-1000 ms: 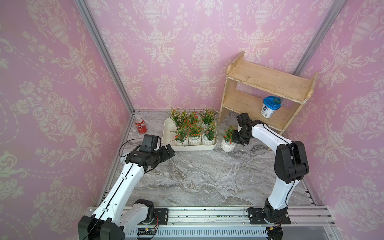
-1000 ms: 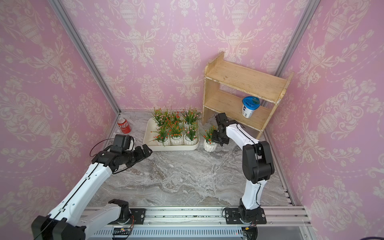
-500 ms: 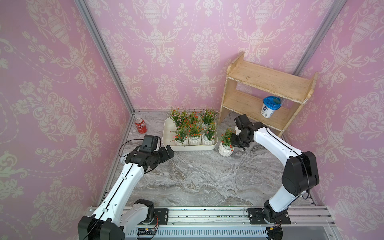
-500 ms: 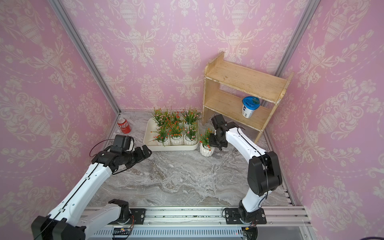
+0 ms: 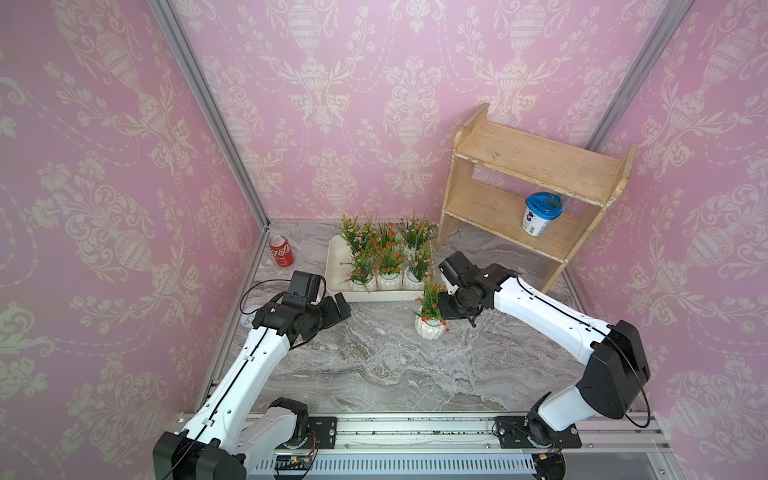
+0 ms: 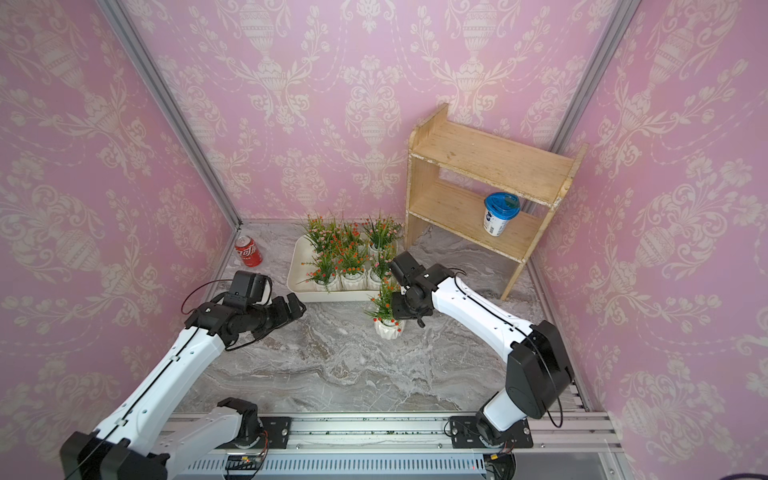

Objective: Put the potted gypsophila into the storage box
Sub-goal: Place the baby's breath potted plant at the center of the board.

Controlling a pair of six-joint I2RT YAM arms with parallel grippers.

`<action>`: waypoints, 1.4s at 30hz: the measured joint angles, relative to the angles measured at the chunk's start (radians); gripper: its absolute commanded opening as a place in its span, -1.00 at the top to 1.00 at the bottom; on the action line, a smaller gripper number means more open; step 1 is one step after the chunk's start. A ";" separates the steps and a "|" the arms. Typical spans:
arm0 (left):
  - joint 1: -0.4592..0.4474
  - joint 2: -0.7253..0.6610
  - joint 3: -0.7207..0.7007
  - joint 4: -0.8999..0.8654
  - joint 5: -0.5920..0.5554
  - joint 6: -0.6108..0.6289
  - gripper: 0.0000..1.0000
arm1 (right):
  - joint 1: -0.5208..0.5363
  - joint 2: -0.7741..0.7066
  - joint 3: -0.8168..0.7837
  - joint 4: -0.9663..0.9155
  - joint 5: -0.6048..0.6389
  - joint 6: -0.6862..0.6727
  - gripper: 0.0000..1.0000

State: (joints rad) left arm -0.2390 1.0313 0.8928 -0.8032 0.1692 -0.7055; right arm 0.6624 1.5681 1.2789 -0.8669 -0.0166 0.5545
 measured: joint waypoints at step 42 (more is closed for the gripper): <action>-0.177 0.127 -0.126 0.173 -0.018 -0.101 -0.72 | 0.243 0.439 0.379 0.059 -0.036 0.104 0.33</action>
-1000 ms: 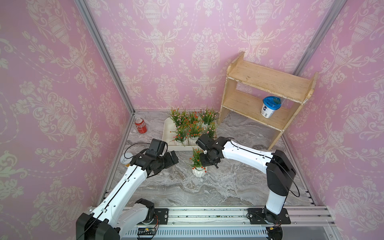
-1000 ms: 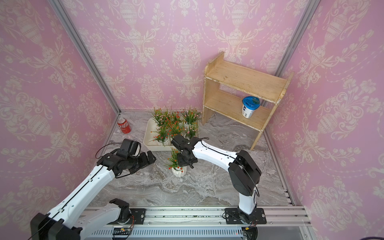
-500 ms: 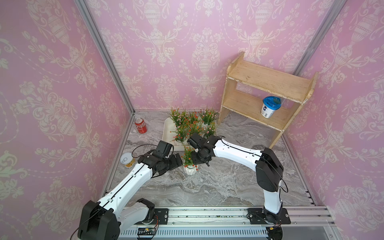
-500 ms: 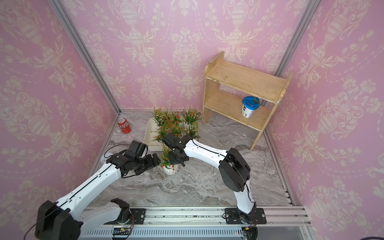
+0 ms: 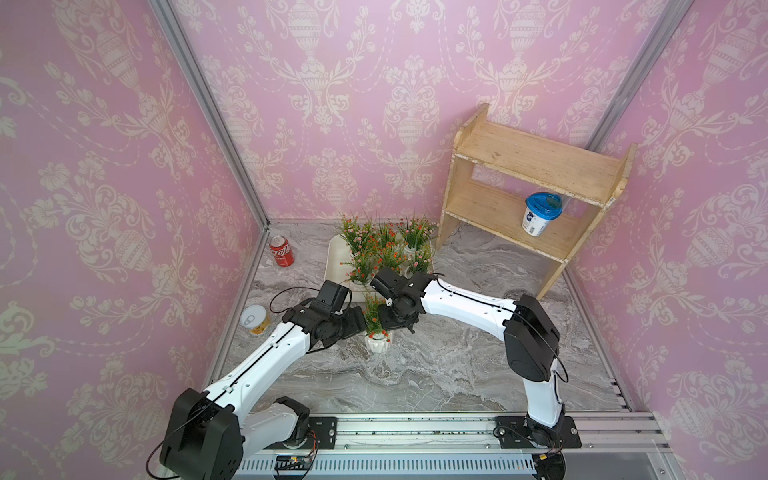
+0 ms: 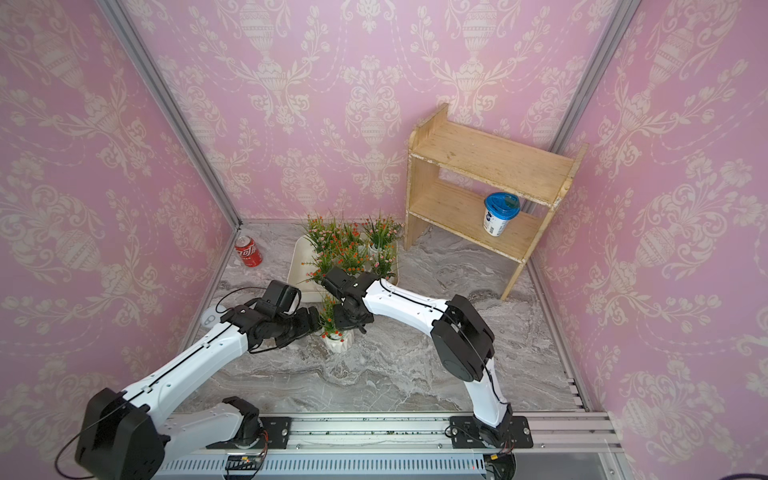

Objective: Put the potted gypsophila into the storage box
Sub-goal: Place the baby's breath potted plant at the center of the board, then pick up the baby's breath potted plant from the center of the board.

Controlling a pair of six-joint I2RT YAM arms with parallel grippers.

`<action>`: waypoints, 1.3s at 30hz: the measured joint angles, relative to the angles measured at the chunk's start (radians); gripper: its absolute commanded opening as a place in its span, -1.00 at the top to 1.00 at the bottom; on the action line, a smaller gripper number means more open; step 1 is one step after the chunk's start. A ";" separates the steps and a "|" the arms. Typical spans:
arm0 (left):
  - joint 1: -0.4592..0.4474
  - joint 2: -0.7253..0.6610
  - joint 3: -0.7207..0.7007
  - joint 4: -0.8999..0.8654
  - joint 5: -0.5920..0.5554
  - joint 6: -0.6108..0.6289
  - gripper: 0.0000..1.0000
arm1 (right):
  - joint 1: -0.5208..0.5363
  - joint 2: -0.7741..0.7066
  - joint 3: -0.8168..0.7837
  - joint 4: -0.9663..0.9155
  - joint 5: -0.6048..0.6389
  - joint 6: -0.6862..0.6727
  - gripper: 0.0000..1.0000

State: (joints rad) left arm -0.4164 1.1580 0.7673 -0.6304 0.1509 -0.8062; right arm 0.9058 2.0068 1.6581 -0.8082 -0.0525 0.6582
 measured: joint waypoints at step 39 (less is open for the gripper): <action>-0.113 0.185 0.067 0.039 -0.061 -0.009 0.62 | -0.184 -0.327 -0.298 0.019 0.062 -0.003 0.15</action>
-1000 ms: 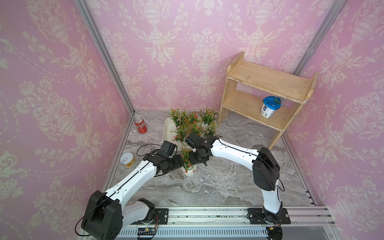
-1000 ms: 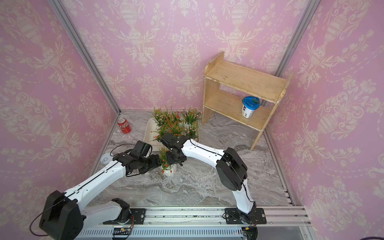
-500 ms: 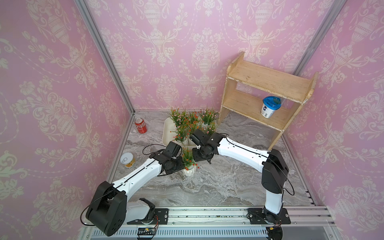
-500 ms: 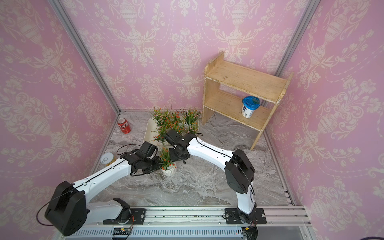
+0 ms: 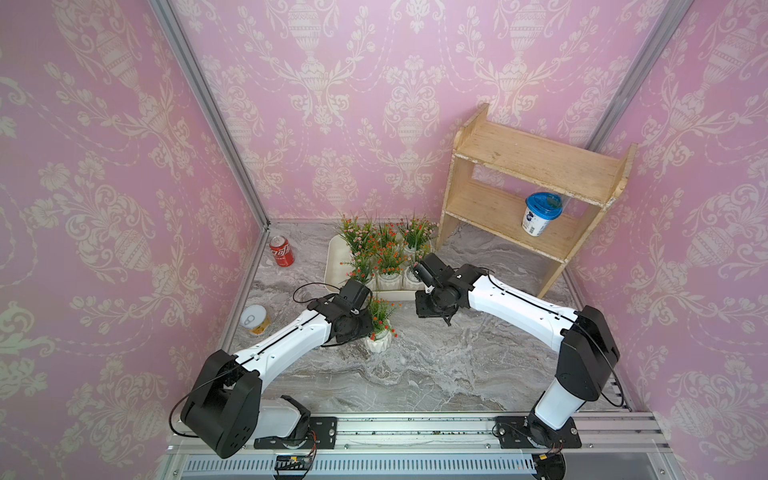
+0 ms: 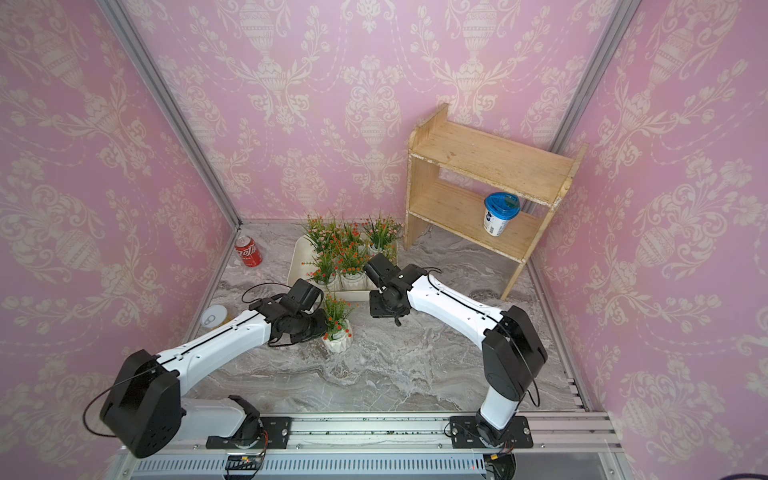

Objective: Put the potted gypsophila into the storage box
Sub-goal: Pick up the baby's breath potted plant from the center of the board.

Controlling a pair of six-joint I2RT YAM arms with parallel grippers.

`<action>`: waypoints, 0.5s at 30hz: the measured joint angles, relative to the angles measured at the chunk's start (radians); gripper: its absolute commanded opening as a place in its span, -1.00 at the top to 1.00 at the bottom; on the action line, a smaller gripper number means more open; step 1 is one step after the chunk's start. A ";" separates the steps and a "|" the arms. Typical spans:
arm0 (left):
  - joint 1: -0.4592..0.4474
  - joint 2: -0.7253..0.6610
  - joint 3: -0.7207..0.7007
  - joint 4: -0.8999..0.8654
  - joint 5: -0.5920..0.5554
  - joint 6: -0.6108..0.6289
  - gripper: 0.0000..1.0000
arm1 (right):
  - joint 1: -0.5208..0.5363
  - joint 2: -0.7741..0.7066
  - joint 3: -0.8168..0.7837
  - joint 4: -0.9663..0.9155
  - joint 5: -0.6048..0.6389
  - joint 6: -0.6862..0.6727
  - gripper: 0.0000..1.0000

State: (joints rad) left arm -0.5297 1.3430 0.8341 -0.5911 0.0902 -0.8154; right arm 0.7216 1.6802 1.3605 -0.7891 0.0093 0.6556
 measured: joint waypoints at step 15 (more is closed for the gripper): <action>-0.005 0.037 0.058 -0.044 -0.043 0.014 0.98 | -0.091 -0.114 -0.155 0.038 0.002 0.000 0.15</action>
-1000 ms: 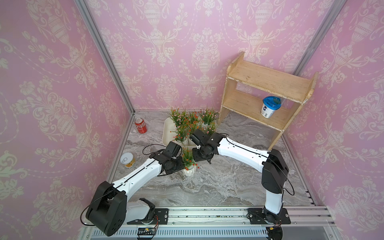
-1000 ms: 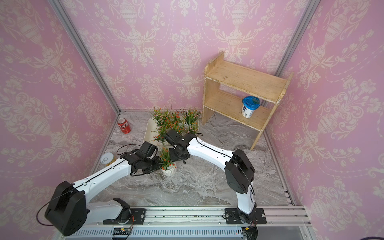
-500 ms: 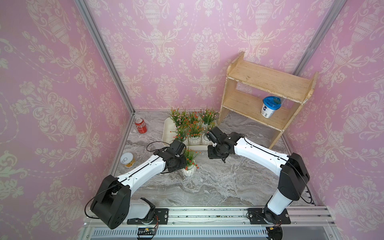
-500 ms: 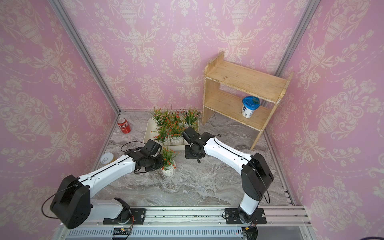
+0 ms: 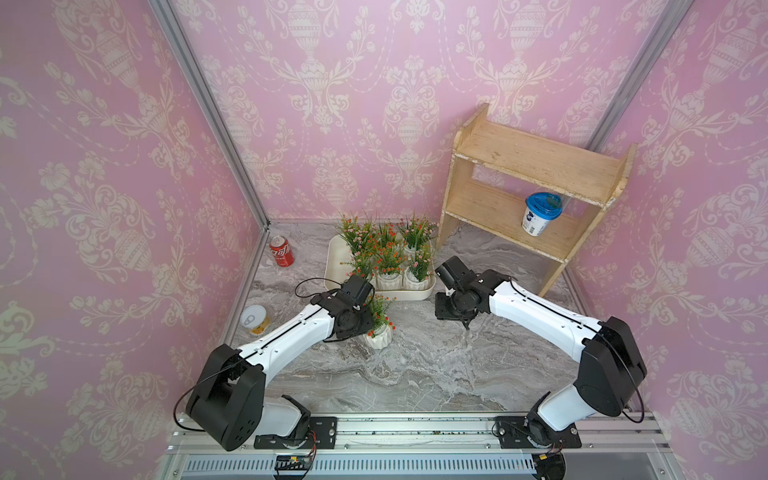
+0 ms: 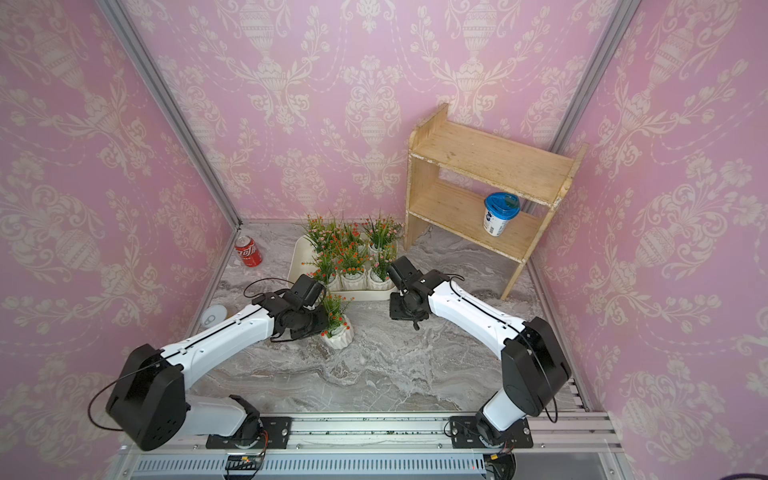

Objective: Put the potted gypsophila into the storage box
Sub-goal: Pick up the baby's breath potted plant from the center of the board.

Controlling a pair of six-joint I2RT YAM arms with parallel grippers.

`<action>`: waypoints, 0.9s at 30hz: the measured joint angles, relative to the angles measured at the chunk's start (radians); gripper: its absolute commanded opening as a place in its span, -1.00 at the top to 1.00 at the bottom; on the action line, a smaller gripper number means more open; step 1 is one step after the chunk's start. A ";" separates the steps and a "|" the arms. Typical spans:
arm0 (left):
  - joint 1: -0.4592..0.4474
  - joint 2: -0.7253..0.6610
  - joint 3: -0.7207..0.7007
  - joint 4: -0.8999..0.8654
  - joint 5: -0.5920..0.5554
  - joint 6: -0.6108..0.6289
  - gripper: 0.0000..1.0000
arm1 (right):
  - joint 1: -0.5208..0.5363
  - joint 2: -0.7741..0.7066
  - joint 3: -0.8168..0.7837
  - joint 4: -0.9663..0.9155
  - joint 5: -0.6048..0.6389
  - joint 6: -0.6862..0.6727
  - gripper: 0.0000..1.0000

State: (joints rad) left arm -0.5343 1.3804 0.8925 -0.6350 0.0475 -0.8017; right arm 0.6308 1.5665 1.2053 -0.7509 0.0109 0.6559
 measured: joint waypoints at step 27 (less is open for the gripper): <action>0.174 -0.206 0.019 -0.237 -0.089 0.115 1.00 | -0.027 -0.032 -0.008 0.013 -0.003 0.000 0.15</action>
State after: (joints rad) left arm -0.3603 1.1740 0.9119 -0.8722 -0.0410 -0.6868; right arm 0.6033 1.5341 1.1976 -0.7376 0.0082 0.6559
